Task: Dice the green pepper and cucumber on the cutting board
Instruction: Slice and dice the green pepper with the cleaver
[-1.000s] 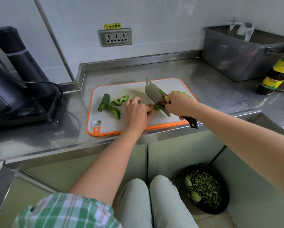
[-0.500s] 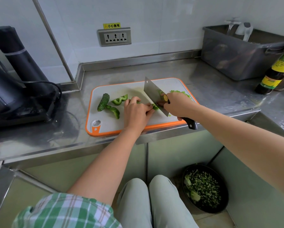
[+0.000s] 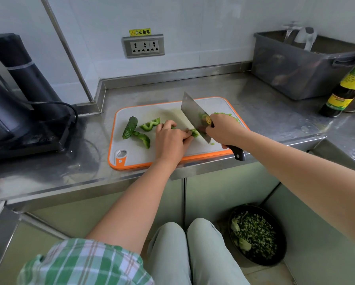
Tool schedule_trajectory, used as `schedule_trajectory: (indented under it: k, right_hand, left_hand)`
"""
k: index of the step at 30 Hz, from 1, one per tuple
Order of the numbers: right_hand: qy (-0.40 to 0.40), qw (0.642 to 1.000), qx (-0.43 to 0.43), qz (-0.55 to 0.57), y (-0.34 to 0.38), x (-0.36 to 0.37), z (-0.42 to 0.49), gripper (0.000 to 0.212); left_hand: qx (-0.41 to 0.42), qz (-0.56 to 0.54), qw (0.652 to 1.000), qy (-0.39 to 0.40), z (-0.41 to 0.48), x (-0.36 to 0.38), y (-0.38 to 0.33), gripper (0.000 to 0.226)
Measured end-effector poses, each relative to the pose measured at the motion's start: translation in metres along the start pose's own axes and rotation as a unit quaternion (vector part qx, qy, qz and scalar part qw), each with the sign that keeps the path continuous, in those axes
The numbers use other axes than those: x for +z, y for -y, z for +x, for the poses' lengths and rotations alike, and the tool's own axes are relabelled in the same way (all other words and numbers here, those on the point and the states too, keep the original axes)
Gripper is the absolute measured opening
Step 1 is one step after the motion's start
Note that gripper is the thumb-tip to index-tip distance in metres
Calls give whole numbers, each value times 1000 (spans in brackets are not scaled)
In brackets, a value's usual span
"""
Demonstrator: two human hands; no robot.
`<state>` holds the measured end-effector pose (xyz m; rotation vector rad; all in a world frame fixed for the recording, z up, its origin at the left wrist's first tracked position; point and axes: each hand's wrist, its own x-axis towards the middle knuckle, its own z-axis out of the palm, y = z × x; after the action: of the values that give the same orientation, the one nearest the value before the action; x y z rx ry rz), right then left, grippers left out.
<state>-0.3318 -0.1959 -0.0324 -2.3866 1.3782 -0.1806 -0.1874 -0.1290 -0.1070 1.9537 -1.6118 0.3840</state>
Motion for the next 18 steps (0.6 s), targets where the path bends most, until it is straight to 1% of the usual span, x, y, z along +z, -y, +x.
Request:
schedule_trajectory:
  k: [6, 10, 12, 14, 18]
  right_hand:
    - [38, 998, -15, -47, 3, 0, 2, 21]
    - [15, 999, -15, -41, -2, 4, 1, 26]
    - [3, 1000, -9, -21, -3, 8, 2, 20]
    - [-4, 1000, 2, 1, -3, 9, 2, 13]
    - [1, 1000, 12, 18, -1, 3, 0, 10]
  left_hand:
    - [-10, -13, 1000, 13, -1, -2, -1, 14]
    - [-9, -11, 1000, 3, -3, -6, -5, 12]
    - [-6, -10, 1000, -3, -3, -6, -5, 12]
    - [-15, -15, 1000, 6, -3, -6, -4, 12]
    - [-10, -6, 1000, 2, -1, -4, -3, 11]
